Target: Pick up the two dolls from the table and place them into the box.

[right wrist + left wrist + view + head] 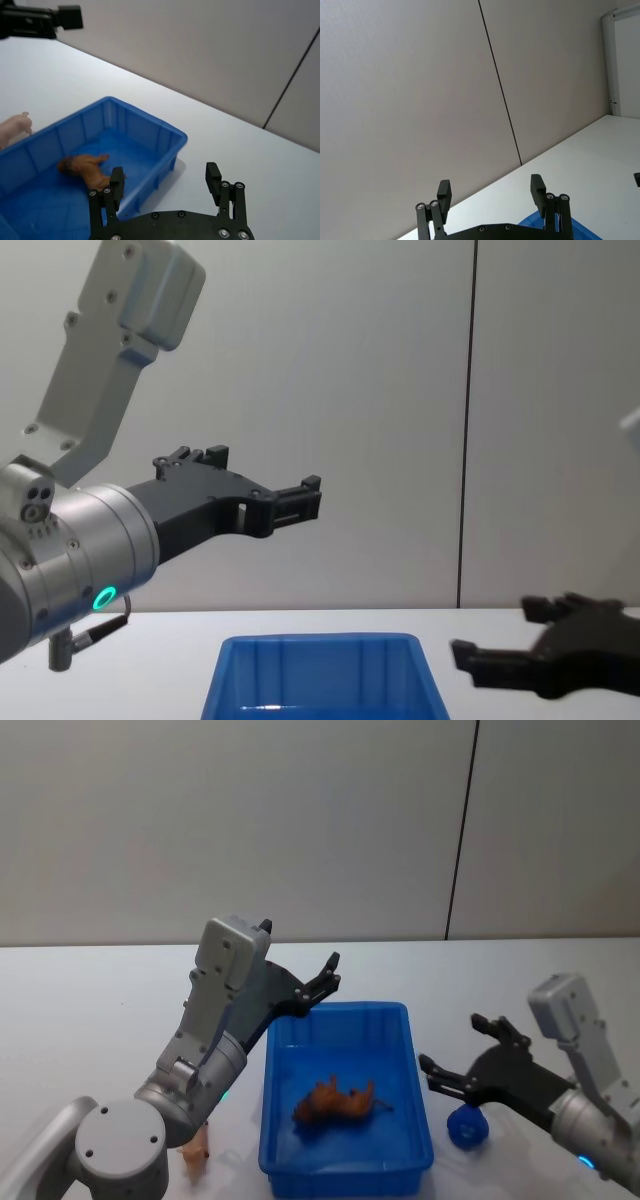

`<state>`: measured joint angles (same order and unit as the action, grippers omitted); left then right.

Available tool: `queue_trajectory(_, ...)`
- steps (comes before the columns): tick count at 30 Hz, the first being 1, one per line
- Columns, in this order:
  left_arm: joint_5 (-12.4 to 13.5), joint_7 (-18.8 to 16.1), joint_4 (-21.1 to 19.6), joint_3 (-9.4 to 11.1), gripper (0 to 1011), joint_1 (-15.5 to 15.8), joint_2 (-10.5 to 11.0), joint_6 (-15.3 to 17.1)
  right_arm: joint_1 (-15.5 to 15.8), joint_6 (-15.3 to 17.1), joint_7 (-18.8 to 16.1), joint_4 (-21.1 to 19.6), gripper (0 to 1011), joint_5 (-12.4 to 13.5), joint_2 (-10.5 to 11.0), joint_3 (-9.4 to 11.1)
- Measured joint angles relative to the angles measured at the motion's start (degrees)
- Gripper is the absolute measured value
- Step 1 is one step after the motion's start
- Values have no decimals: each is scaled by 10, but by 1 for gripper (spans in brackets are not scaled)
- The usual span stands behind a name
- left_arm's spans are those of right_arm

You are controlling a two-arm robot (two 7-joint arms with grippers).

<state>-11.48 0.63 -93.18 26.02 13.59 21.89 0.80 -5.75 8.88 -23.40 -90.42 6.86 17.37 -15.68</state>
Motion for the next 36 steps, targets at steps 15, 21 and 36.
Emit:
queue_trajectory(15,0,0,0,0,1003,0,0,0,30,41,11,2,1001,9,30,13)
queue_trajectory(21,0,0,0,0,1003,0,0,0,33,48,12,14,1001,1,31,11)
queue_trajectory(36,0,0,0,0,1003,0,0,0,13,58,13,59,1001,-6,13,0)
